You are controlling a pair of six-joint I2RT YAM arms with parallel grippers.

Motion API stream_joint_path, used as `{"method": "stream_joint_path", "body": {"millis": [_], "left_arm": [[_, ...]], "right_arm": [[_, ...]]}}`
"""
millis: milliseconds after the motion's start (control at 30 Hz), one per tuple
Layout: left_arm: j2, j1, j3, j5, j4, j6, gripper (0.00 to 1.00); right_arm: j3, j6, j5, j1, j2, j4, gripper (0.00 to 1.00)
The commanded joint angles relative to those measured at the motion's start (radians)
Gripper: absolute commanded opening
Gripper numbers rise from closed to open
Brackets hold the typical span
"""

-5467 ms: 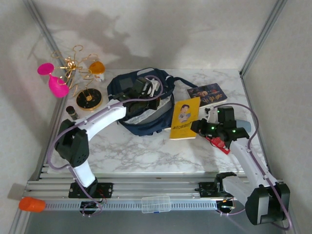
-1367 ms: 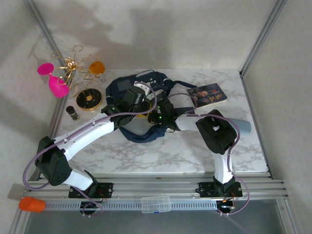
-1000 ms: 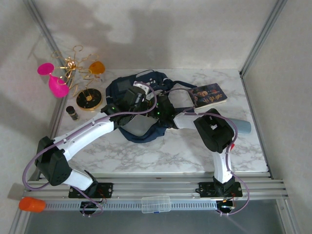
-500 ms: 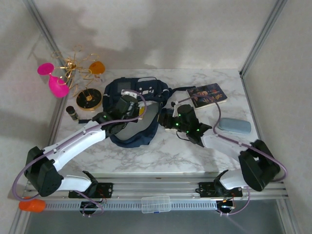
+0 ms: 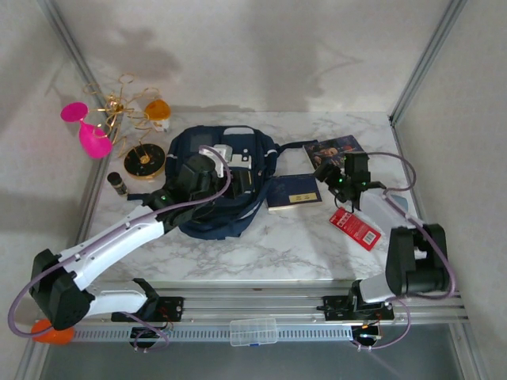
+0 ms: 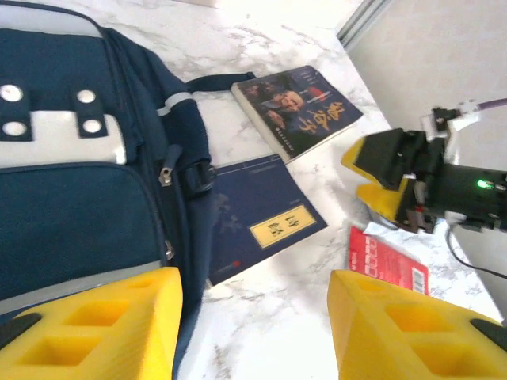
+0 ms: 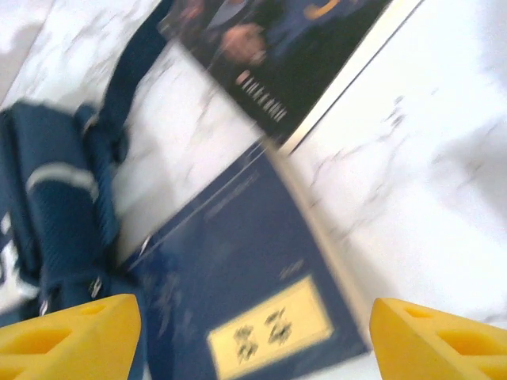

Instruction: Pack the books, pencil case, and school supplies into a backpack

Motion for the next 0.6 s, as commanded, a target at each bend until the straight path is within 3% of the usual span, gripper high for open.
{"method": "stream_joint_path", "body": {"millis": [0,100,300,567], "left_arm": [[0.08,-0.004,0.024,0.02,0.073,-0.062,0.5],[0.138,-0.003,0.033,0.007,0.112,-0.077,0.51],[0.234,0.008,0.063,0.018,0.149,-0.102,0.52],[0.312,0.029,0.092,0.063,0.16,-0.095,0.53]], "right_arm": [[0.097,0.109,0.043,-0.034,0.122,0.008,0.78],[0.197,0.172,0.048,-0.039,0.245,0.02,0.78],[0.365,0.303,0.113,-0.034,0.434,-0.001,0.68],[0.411,0.391,0.189,0.005,0.496,-0.039,0.68]]}}
